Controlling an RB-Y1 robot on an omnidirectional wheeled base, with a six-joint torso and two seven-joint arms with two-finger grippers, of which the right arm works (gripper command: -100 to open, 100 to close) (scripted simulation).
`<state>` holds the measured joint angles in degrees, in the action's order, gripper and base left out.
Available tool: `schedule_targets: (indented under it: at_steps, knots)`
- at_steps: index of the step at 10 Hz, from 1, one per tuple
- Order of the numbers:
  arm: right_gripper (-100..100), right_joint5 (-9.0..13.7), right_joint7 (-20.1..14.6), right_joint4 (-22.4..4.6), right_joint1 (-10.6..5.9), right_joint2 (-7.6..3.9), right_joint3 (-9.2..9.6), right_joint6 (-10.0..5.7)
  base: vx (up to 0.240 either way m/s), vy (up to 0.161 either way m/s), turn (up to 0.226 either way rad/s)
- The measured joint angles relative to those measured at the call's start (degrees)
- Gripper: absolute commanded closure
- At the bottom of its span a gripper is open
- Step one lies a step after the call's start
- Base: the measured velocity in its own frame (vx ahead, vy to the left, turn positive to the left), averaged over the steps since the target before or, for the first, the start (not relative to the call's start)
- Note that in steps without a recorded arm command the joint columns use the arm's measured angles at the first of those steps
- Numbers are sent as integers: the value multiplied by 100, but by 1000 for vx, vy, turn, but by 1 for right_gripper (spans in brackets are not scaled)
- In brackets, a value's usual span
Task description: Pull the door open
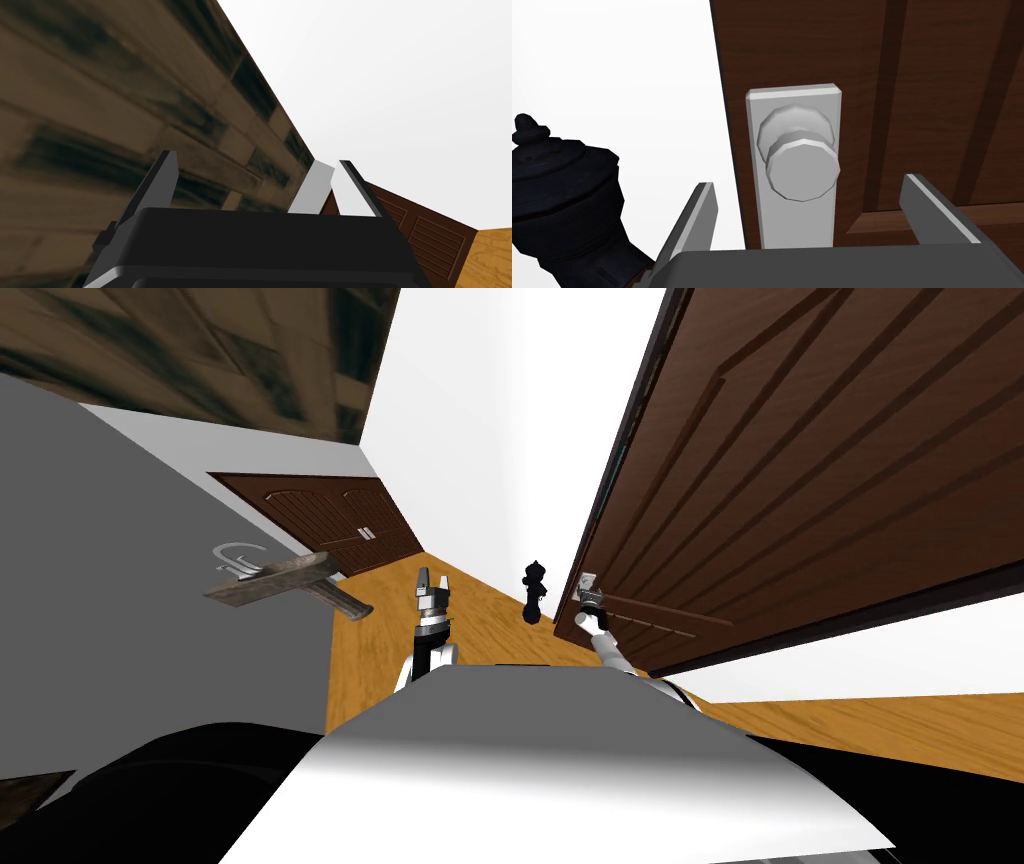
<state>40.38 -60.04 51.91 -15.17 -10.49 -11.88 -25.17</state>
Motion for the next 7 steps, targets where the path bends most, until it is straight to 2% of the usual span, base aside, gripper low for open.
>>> schedule_targets:
  at_steps: [2,3,7]
  knots:
    - [-100,19,-140,-86,39,-135,-1,-69,165,-35,53]
    - [100,20,-145,-81,40,-141,-6,-67,-11,-4,-34]
    - [100,21,-137,-102,56,-143,-9,-58,-27,2,1]
